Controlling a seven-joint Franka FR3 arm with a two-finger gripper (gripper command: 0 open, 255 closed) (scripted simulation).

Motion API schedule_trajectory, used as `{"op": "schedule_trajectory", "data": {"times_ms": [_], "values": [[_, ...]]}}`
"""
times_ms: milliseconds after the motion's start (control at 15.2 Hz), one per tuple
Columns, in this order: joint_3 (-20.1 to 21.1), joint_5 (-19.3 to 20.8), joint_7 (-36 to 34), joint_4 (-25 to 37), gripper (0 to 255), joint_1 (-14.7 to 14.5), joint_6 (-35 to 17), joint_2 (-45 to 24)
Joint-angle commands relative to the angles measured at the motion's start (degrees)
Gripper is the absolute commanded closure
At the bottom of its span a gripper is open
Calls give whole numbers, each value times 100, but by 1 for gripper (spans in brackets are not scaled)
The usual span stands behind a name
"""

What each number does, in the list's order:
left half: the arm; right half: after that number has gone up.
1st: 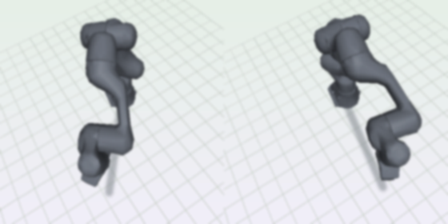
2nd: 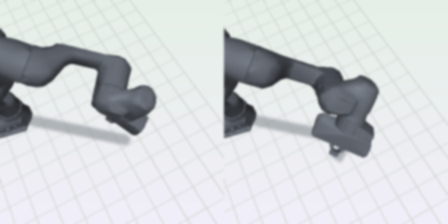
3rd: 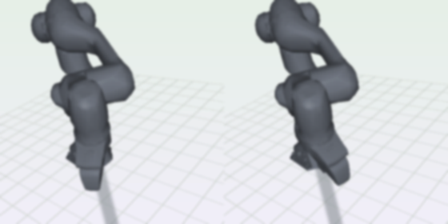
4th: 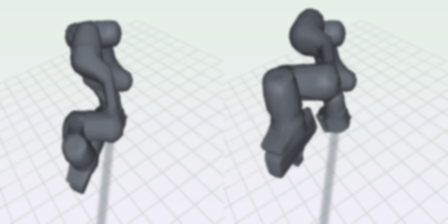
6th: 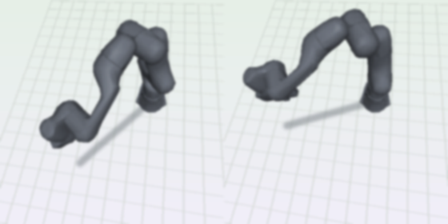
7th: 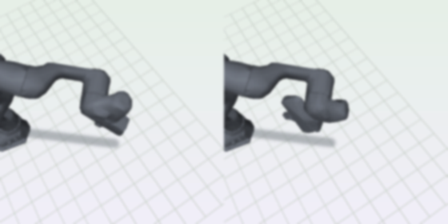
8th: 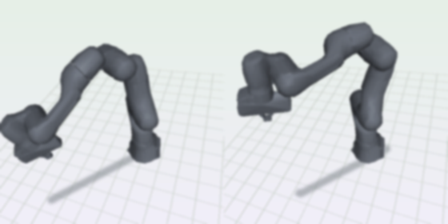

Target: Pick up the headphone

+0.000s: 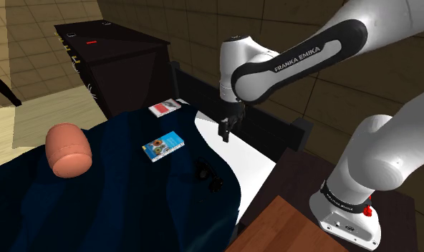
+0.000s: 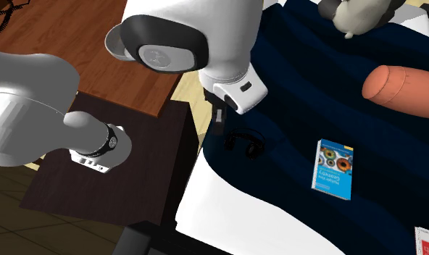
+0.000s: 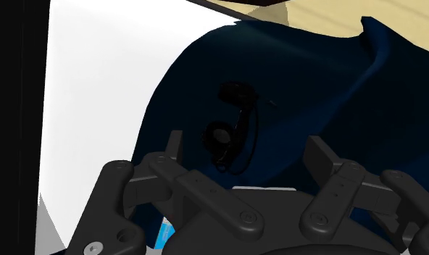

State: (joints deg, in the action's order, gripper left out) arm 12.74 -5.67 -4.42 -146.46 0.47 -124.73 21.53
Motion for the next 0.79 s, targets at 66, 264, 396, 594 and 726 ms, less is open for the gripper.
{"op": "schedule_trajectory", "data": {"times_ms": [66, 264, 396, 594, 726], "values": [[156, 85, -262, 32, 0, 39, -606, -669], [295, 262, -585, 161, 0, 77, -1130, -1373], [360, 438, -834, 288, 0, 93, -1450, -1861], [389, 781, -1248, 542, 0, 76, -1872, -2609], [351, 1037, -1535, 752, 0, 20, -2110, -3110]]}}
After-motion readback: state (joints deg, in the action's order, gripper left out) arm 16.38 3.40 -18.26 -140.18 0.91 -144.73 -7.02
